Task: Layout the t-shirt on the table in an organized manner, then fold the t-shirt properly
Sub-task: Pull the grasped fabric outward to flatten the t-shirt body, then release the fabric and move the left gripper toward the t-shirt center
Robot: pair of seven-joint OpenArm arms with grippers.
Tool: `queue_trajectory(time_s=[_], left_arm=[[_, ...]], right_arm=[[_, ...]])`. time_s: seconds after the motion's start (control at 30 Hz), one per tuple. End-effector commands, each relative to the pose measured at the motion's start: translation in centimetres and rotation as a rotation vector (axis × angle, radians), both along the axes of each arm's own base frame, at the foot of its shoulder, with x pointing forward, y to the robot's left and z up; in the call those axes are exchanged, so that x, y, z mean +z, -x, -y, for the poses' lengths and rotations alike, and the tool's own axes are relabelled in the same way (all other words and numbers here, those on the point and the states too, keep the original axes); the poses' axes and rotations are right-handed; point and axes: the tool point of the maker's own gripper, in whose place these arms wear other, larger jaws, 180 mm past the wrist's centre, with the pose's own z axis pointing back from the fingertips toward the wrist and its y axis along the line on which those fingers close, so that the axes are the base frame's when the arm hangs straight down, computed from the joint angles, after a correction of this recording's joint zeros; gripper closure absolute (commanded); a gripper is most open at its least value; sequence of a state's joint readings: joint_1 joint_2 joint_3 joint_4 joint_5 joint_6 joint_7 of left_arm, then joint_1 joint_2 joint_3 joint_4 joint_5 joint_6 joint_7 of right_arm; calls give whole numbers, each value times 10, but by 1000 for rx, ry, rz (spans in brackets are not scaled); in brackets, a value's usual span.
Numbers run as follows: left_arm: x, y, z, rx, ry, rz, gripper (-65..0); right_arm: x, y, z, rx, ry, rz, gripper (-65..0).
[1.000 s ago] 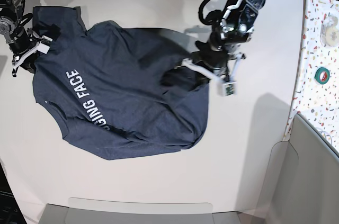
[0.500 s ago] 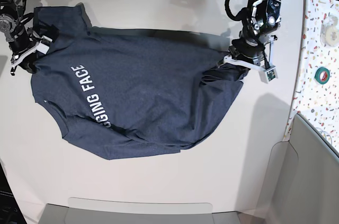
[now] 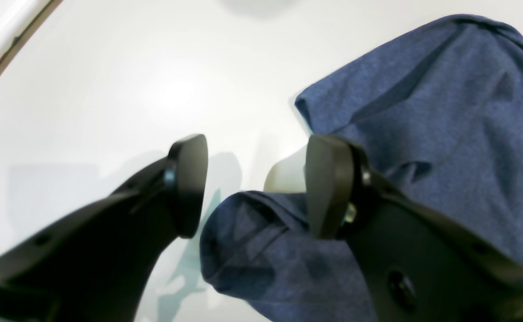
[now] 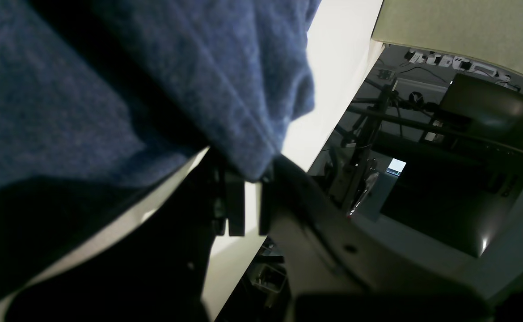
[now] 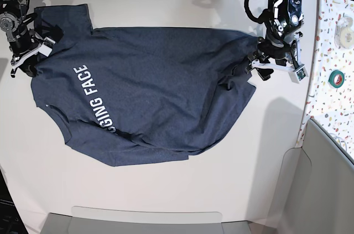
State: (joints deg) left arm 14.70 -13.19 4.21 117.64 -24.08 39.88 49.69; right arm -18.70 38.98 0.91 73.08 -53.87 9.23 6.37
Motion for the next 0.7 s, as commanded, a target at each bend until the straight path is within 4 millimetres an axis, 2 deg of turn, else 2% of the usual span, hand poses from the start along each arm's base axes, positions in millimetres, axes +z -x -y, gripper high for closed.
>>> queue_trajectory(time_s=[0.0, 0.13, 0.17, 0.27, 0.33, 0.53, 0.67], left_arm=[[11, -4, -6, 5, -24, 37, -352], [6, 7, -2, -60, -63, 0, -361], [4, 8, 4, -116, -81, -11, -362], [-4, 12, 43, -402, -130, -41, -362], [-5, 14, 57, -503, -147, -36, -360], [6, 1, 84, -598, -157, 49, -359], [22, -14, 87, -584, -176, 148, -359]], right_arm=[[-71, 80, -20, -31, -54, -320, 0], [-72, 80, -21, -30, -56, -321, 0], [-72, 80, -21, -29, -57, -322, 0], [-73, 81, -21, -31, -56, -324, 0], [-73, 81, -21, -31, -56, -324, 0], [-73, 81, -21, -31, -56, -325, 0], [-73, 81, -21, -31, -56, -325, 0]])
